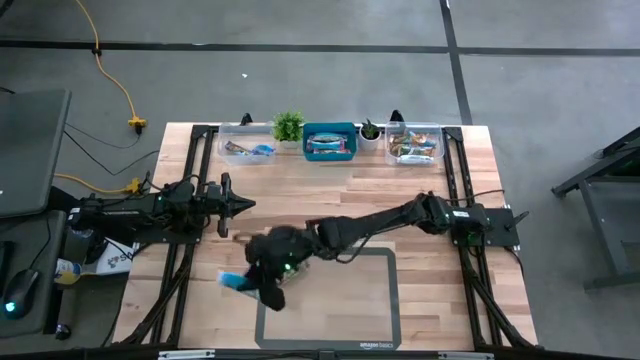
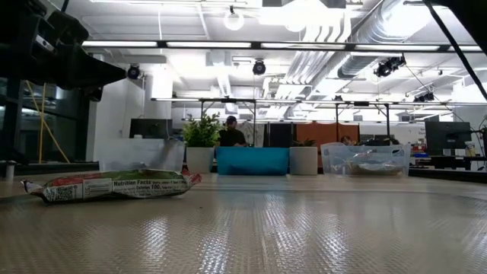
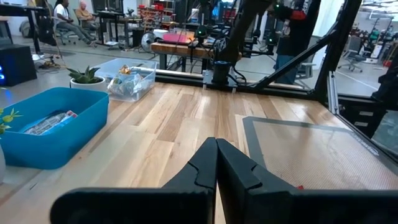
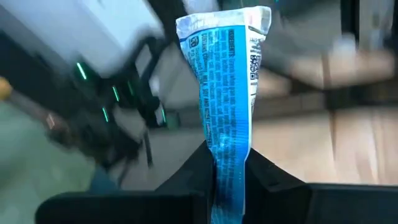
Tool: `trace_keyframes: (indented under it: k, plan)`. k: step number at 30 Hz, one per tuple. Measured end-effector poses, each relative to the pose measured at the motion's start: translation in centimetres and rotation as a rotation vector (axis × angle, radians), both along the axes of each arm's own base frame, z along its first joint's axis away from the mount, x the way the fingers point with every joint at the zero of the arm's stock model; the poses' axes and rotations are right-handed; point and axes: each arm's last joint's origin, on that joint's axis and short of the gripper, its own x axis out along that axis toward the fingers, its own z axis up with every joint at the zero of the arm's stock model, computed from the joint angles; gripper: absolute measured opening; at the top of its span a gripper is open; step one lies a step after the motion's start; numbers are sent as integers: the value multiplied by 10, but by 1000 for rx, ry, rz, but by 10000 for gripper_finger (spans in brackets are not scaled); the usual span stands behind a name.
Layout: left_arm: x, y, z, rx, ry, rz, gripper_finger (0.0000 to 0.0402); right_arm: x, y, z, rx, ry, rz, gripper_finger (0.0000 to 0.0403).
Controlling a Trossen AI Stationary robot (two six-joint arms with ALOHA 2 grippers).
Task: Pick and place Granola Bars by type
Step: Put the blue granola bar into the left transparent bin
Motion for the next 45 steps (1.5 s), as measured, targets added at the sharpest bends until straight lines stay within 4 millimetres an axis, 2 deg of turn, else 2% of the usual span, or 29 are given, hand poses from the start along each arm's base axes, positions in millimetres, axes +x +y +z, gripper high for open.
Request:
trace_keyframes:
  k: [5, 12, 20, 29, 33, 38, 41, 45]
  plan:
    - [0, 0, 0, 0, 0, 0, 1, 11, -27, 24, 52, -248, -60, 30]
    - [0, 0, 0, 0, 0, 0, 1, 18, -78, 44, 79, -460, -177, 27]
    - [0, 0, 0, 0, 0, 0, 1, 21, -142, 51, -8, -549, -396, 25]
    - [0, 0, 0, 0, 0, 0, 1, 16, -227, 49, -49, -534, -647, 22]
    - [0, 0, 0, 0, 0, 0, 1, 12, -266, 34, -39, -483, -773, 22]
    - [0, 0, 0, 0, 0, 0, 1, 14, -307, -4, 35, -441, -844, 26]
    - [0, 0, 0, 0, 0, 0, 1, 17, -326, -29, 78, -420, -876, 26]
    - [0, 0, 0, 0, 0, 0, 1, 23, -341, -58, 163, -424, -894, 27]
